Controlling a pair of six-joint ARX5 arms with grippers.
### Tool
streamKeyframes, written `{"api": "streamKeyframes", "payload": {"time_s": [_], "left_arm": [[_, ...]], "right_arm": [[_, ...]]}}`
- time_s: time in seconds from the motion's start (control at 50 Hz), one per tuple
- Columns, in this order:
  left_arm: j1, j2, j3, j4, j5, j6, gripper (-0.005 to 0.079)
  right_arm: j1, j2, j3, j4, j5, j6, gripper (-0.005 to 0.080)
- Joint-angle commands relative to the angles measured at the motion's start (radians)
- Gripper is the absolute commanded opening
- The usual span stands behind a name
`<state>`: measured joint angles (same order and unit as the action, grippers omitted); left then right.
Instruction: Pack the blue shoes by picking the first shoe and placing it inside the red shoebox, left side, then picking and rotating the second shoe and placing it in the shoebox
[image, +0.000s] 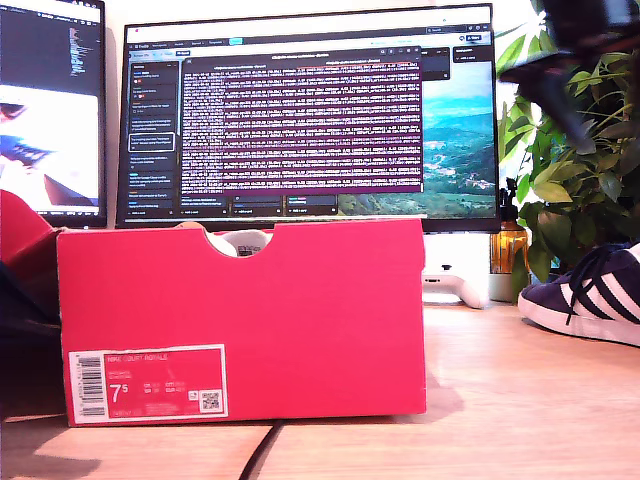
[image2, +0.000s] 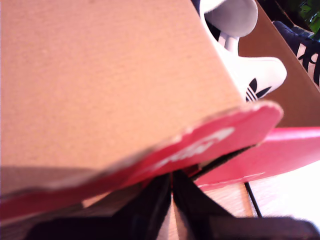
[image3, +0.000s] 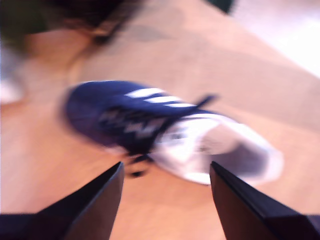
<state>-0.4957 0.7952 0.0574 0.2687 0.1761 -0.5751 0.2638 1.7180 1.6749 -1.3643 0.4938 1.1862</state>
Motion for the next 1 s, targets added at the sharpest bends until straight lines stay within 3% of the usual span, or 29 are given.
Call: {"api": "streamKeyframes", "payload": {"time_s": [0.0, 0.22, 0.52, 0.86, 0.98], "left_arm": [[-0.004, 0.003, -0.022, 0.007, -0.001, 0.007, -0.002], [-0.004, 0.003, -0.022, 0.007, -0.001, 0.007, -0.002], [-0.004, 0.003, -0.022, 0.007, -0.001, 0.007, -0.002], [-0.004, 0.003, -0.022, 0.007, -0.001, 0.007, -0.002], [-0.004, 0.003, -0.022, 0.007, -0.001, 0.007, -0.002]], "right_arm": [[-0.016, -0.03, -0.061, -0.003, 0.005, 0.019, 0.0506], [-0.08, -0.089, -0.222, -0.002, -0.032, 0.084, 0.0506], [-0.122, -0.088, -0.321, 0.002, -0.032, 0.158, 0.0505], [-0.177, -0.087, -0.502, 0.211, -0.087, 0.149, 0.0496], [-0.201, -0.087, -0.551, 0.266, -0.101, 0.141, 0.0376]]}}
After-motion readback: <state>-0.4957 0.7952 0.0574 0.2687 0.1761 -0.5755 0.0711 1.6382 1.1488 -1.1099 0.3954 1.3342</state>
